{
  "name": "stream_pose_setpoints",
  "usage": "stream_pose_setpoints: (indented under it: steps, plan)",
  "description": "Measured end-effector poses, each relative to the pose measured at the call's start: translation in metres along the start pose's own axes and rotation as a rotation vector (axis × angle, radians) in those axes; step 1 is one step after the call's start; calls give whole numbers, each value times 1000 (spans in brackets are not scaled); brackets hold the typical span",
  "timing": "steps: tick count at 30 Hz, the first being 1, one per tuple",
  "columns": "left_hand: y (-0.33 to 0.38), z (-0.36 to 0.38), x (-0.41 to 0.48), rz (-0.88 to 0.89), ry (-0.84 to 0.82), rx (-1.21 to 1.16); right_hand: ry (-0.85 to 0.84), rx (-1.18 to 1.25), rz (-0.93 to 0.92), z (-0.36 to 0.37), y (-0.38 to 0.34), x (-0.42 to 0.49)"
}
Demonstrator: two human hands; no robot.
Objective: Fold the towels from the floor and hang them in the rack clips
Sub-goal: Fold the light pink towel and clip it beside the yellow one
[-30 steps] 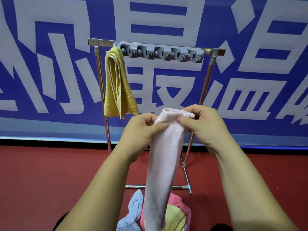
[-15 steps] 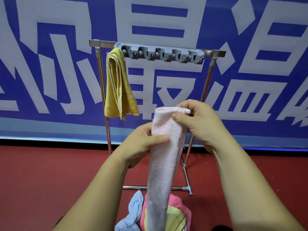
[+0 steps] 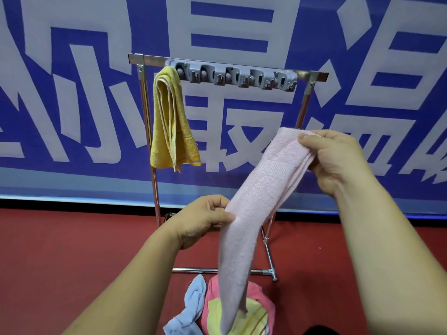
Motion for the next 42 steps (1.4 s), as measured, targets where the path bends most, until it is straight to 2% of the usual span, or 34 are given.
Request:
stream_pose_setpoints:
  steps: [5, 13, 15, 17, 19, 21, 24, 27, 31, 36, 42]
  plan:
    - [5, -6, 3, 11, 60, -37, 28, 14, -8, -6, -1, 8]
    - [25, -18, 6, 68, 87, 44, 23, -25, 33, -19, 6, 14]
    - [39, -22, 10, 76, 68, 90, 18, -145, 47, -33, 18, 22]
    - [52, -22, 16, 69, 22, 140, -2, -381, 82, -51, 36, 29]
    - [62, -17, 25, 45, -49, 198, -71, -660, 97, -60, 53, 30]
    - [66, -8, 35, 13, -108, 257, -176, -748, 41, -45, 59, 24]
    - [64, 1, 45, -28, -188, 371, -453, -591, -9, 9, 56, -5]
    - [64, -3, 43, -67, -264, 392, -677, -512, 50, 49, 62, -30]
    - [72, -28, 32, -82, -224, 312, -761, -420, 112, 67, 75, -33]
    - [75, -49, 19, -79, -150, 219, -845, -426, 120, 91, 72, -39]
    - [77, -51, 9, -100, -287, 137, -912, -311, 91, 93, 36, -39]
Point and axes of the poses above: each hand's wrist, its own x-axis towards the middle knuckle, its own z-axis out of the palm, y = z × x, the point moved 2 cm from there along x, towards the middle knuckle, and after that the axes turned 7 degrees about y, right-handed, at the moved point
